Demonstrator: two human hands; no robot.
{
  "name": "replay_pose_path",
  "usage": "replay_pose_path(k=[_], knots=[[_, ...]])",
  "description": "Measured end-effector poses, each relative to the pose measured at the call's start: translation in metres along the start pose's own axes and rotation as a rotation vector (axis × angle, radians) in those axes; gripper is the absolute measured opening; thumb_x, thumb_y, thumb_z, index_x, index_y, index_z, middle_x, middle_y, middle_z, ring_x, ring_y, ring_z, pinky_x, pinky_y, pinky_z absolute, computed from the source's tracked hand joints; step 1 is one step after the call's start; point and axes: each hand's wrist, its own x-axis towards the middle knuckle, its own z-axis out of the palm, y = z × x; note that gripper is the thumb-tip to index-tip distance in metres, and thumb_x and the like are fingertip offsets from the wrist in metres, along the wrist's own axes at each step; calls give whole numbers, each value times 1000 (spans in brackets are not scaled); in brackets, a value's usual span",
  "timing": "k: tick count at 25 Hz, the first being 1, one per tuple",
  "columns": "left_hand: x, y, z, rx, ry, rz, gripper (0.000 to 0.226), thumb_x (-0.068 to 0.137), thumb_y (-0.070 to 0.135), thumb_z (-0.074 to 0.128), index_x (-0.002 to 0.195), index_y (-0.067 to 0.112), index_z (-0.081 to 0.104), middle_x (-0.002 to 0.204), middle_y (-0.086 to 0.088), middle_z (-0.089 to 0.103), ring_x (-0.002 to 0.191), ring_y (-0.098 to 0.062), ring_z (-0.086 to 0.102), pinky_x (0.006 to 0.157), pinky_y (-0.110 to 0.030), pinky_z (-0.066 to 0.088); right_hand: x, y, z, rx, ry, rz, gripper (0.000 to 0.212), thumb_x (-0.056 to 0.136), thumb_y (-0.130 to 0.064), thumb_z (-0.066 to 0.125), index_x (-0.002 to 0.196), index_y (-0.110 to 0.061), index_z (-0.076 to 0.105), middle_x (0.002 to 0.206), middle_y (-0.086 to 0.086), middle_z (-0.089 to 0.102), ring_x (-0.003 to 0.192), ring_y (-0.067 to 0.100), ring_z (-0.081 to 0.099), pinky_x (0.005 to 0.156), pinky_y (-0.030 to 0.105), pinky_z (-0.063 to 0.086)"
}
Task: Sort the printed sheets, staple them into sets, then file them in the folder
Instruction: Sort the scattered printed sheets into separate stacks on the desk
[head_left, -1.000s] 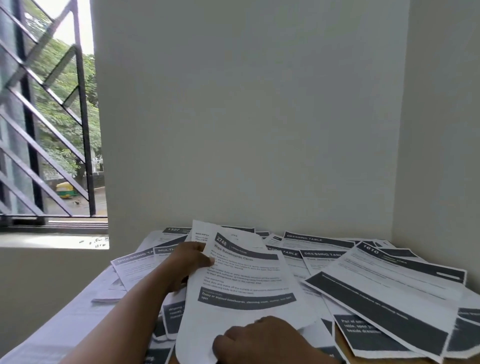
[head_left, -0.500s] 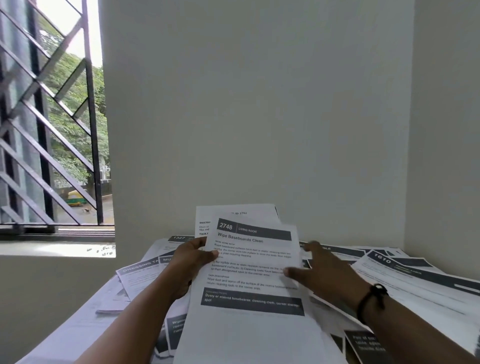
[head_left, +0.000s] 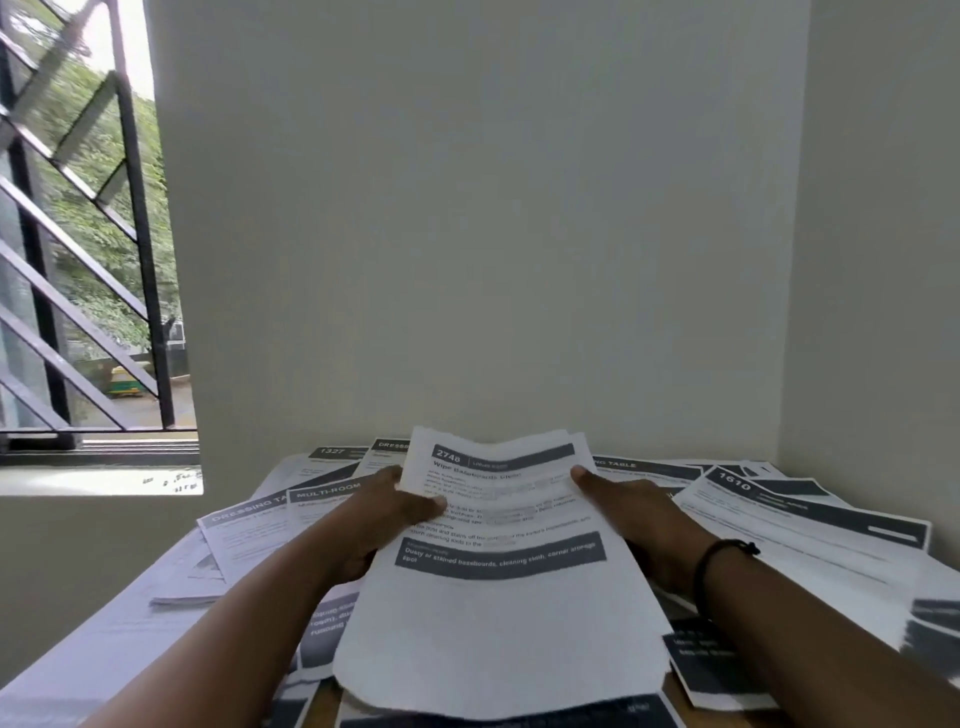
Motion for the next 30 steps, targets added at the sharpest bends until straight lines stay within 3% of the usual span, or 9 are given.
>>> replay_pose_path(k=[3, 7, 11, 14, 16, 20, 23, 26, 30], knots=[[-4, 1, 7, 107, 27, 18, 25, 92, -3, 57, 112, 12, 62, 87, -5, 77, 74, -24, 75, 54, -30, 58, 3, 3, -2, 36, -72, 66, 56, 82, -60, 62, 101, -8, 72, 94, 14, 75, 90, 35, 71, 93, 53, 51], [-8, 8, 5, 70, 81, 78, 18, 96, 9, 55, 113, 8, 62, 91, -12, 76, 77, -31, 74, 63, -39, 60, -1, -1, -2, 202, -253, 3, 31, 89, -8, 62, 120, -1, 62, 110, 17, 70, 101, 36, 67, 97, 54, 48], [-27, 30, 15, -238, -28, 335, 43, 85, 12, 64, 126, 2, 56, 116, -24, 67, 99, -42, 68, 84, -53, 55, -28, -33, 2, 461, -77, -424, 24, 88, 4, 57, 111, 2, 63, 106, 18, 71, 94, 31, 70, 83, 40, 57], [-45, 47, 26, -351, -42, 659, 46, 77, 8, 61, 122, 1, 55, 109, -17, 71, 95, -36, 70, 76, -44, 59, -55, -63, -9, 271, 157, -851, 11, 88, -9, 64, 98, -13, 68, 94, 4, 74, 83, 21, 71, 71, 30, 59], [-55, 51, 35, -342, -24, 782, 39, 80, 4, 58, 119, 6, 54, 102, -8, 74, 93, -29, 71, 73, -39, 60, -62, -67, -11, 224, 149, -953, 11, 87, -9, 65, 96, -16, 66, 93, 0, 72, 84, 17, 70, 72, 28, 58], [-61, 48, 46, -380, 10, 774, 30, 87, -3, 48, 107, 14, 62, 97, -5, 75, 90, -27, 72, 70, -39, 60, -55, -59, -6, 244, 113, -892, 13, 85, -7, 67, 91, -18, 67, 89, -5, 73, 82, 16, 71, 72, 28, 58], [-57, 47, 41, -374, -107, 634, 32, 81, 13, 53, 111, 12, 64, 105, -12, 73, 95, -33, 71, 74, -43, 60, -47, -54, -8, 278, 82, -833, 12, 85, -6, 67, 93, -15, 68, 91, -1, 74, 82, 16, 71, 73, 29, 58], [-46, 38, 31, -193, -206, 448, 65, 55, 35, 85, 113, 14, 66, 114, -15, 70, 98, -34, 70, 72, -40, 60, -33, -40, -9, 133, 37, -670, 17, 84, -15, 71, 101, -16, 71, 97, 1, 75, 89, 18, 72, 82, 35, 58], [-35, 28, 23, -125, -168, 394, 97, 31, 43, 94, 119, 15, 62, 114, -13, 71, 98, -34, 70, 72, -40, 60, -23, -23, -8, -3, 0, -487, 20, 79, -25, 76, 97, -18, 75, 93, -1, 76, 85, 16, 72, 86, 41, 57]])
